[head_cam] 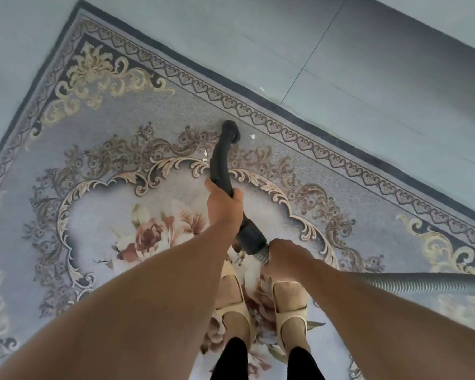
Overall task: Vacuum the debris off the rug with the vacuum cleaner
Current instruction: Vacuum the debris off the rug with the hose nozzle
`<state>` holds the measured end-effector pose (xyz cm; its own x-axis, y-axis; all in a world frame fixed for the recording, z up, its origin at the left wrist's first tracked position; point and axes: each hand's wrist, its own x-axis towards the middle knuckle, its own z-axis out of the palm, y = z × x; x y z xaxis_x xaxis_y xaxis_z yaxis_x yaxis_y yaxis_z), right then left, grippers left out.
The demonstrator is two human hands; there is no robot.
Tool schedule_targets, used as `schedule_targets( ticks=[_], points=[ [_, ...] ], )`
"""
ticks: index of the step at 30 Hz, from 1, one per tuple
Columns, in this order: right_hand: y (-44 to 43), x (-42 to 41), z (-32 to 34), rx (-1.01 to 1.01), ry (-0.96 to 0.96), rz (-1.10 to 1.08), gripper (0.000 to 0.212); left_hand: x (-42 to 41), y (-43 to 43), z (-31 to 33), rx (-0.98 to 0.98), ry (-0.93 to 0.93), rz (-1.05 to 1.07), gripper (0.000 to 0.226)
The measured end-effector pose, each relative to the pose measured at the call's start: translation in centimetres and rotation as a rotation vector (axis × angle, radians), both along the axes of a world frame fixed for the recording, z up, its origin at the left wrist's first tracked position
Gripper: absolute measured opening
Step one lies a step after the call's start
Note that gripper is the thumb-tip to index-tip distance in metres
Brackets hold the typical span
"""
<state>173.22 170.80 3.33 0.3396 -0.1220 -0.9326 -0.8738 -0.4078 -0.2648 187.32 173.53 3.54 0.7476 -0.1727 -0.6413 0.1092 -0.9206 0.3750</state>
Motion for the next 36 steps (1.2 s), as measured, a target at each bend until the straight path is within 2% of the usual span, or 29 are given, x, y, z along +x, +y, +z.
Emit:
schedule_targets(
  ticks=[4,8,14,20,24,28,36],
  points=[
    [-0.2,-0.5,-0.2,-0.009,-0.043,0.026,0.016,-0.3,0.5,0.8,-0.006,0.002,0.044,0.058],
    [-1.1,-1.6,0.1,-0.011,-0.080,-0.023,0.017,-1.0,-0.5,1.7,-0.064,-0.032,0.070,0.058],
    [-1.5,-4.8,1.9,0.034,-0.059,-0.133,0.012,-4.1,-2.9,3.0,-0.114,0.022,-0.079,0.056],
    [-3.7,-4.5,1.8,0.029,-0.075,-0.150,0.015,-3.6,-5.9,3.3,-0.089,0.056,-0.082,0.053],
    [-5.8,-2.7,1.4,-0.012,-0.161,-0.139,0.024,-1.4,-6.8,4.1,-0.069,-0.030,0.011,0.055],
    [-6.0,-1.1,2.6,0.005,-0.173,-0.042,0.010,-0.1,-4.5,4.9,-0.055,-0.048,0.208,0.056],
    [-2.4,-0.7,3.2,0.059,-0.128,-0.021,0.018,0.3,-1.4,5.8,-0.007,0.015,0.237,0.054]
  ],
)
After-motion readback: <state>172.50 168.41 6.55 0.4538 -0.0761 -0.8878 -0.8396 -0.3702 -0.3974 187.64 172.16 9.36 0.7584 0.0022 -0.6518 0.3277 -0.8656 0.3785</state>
